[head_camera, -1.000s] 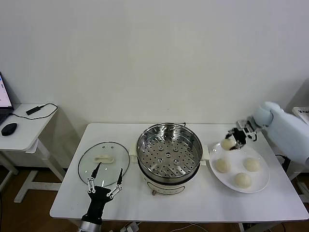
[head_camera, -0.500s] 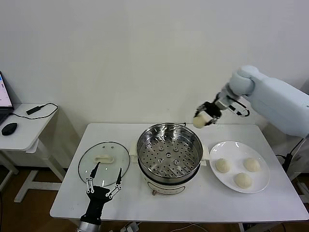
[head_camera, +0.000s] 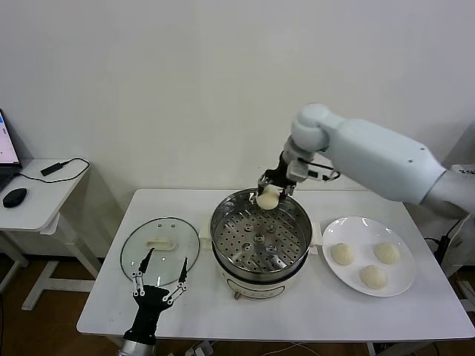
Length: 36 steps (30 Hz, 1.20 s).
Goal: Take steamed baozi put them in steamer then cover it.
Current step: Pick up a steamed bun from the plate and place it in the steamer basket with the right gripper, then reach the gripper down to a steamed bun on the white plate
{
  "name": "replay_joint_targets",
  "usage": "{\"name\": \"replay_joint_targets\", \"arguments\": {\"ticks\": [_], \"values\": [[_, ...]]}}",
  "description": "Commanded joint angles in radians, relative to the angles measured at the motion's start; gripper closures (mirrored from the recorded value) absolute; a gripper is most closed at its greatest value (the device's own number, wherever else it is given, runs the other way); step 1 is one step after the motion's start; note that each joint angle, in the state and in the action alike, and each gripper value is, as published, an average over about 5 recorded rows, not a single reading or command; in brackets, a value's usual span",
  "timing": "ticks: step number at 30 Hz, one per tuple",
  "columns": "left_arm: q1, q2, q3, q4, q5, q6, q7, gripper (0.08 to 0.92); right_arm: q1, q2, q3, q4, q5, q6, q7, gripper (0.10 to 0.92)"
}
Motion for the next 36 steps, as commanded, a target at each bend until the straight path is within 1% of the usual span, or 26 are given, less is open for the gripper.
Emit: {"name": "replay_joint_targets", "arguments": {"ticks": [1, 15, 18, 21, 23, 25, 30, 33, 36], "values": [[0.000, 0.005, -0.004, -0.002, -0.004, -0.001, -0.001, 0.177, -0.051, 0.076, -0.012, -0.035, -0.097, 0.016, 0.004, 0.389], [-0.001, 0.012, -0.008, -0.012, -0.015, -0.001, -0.002, 0.177, -0.090, 0.113, 0.000, -0.095, -0.142, 0.011, 0.023, 0.365], [-0.001, 0.011, -0.009, -0.012, -0.015, -0.001, -0.002, 0.177, -0.091, 0.110, 0.000, -0.094, -0.139, 0.009, 0.033, 0.335], [-0.002, 0.010, -0.011, -0.013, -0.016, -0.001, -0.003, 0.177, -0.080, 0.088, 0.001, -0.073, -0.115, 0.002, 0.032, 0.274], [-0.002, 0.009, -0.013, -0.014, -0.015, 0.000, -0.003, 0.177, -0.058, 0.056, -0.001, -0.040, -0.066, -0.019, 0.011, 0.235], [-0.002, 0.009, -0.015, -0.014, -0.015, 0.002, -0.003, 0.177, -0.026, 0.011, -0.009, 0.005, 0.026, -0.066, -0.026, 0.214], [-0.004, 0.008, -0.011, -0.015, -0.013, 0.006, -0.002, 0.177, 0.116, -0.153, -0.049, 0.104, 0.354, -0.311, -0.128, 0.203], [-0.005, 0.009, -0.006, -0.014, -0.009, 0.006, -0.001, 0.177, 0.206, -0.245, -0.097, 0.099, 0.513, -0.438, -0.157, 0.203], [-0.005, 0.012, -0.001, -0.010, -0.007, 0.004, 0.000, 0.177, 0.272, -0.325, -0.174, 0.064, 0.614, -0.558, -0.170, 0.203]]}}
